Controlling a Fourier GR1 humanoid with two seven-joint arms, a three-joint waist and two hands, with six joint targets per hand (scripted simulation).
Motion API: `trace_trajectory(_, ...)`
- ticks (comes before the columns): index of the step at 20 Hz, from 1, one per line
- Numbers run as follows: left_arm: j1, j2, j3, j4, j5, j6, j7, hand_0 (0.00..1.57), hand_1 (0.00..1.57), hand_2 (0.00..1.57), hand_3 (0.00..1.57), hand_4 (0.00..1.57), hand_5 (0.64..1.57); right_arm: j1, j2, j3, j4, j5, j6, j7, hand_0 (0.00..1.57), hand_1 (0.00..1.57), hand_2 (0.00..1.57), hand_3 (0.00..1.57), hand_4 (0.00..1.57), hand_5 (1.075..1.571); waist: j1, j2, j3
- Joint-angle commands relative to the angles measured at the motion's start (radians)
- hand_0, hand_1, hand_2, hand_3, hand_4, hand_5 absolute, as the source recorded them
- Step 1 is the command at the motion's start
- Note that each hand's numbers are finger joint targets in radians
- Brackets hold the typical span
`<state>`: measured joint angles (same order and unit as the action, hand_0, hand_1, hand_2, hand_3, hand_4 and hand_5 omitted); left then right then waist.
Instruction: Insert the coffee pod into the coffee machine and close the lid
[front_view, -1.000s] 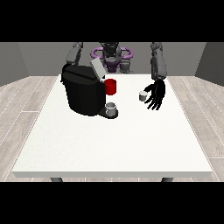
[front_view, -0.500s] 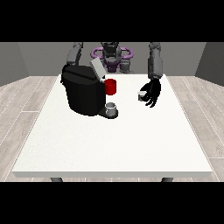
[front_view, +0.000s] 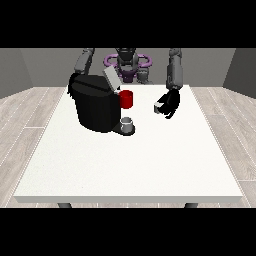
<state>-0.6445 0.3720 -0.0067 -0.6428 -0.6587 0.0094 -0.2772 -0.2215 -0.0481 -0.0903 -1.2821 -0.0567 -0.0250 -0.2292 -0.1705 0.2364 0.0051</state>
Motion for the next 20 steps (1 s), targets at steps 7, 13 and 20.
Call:
trace_trajectory(7,-0.043,-0.068,0.019,-0.007,0.036,-0.094,0.01,1.46,1.46,1.44,1.35,0.57,1.571,-0.02,-0.016,-0.027,0.081,-0.003,-0.026,0.051,0.0,0.0,0.0,0.0,0.28,1.571,0.06,-0.114,-0.0051)
trace_trajectory(13,-0.058,-0.118,-0.006,-0.045,0.018,-0.136,0.062,1.42,1.42,1.39,1.29,0.6,1.571,0.031,-0.009,-0.011,0.143,0.021,-0.023,-0.007,0.0,0.0,0.0,0.0,0.27,1.571,0.061,-0.168,-0.0049)
trace_trajectory(20,-0.172,-0.121,0.048,-0.107,0.086,-0.237,0.144,1.38,1.38,1.42,1.37,0.59,1.571,-0.03,-0.047,-0.056,0.207,-0.002,-0.005,-0.049,0.0,0.0,0.0,0.0,0.31,1.571,0.077,-0.155,-0.0049)
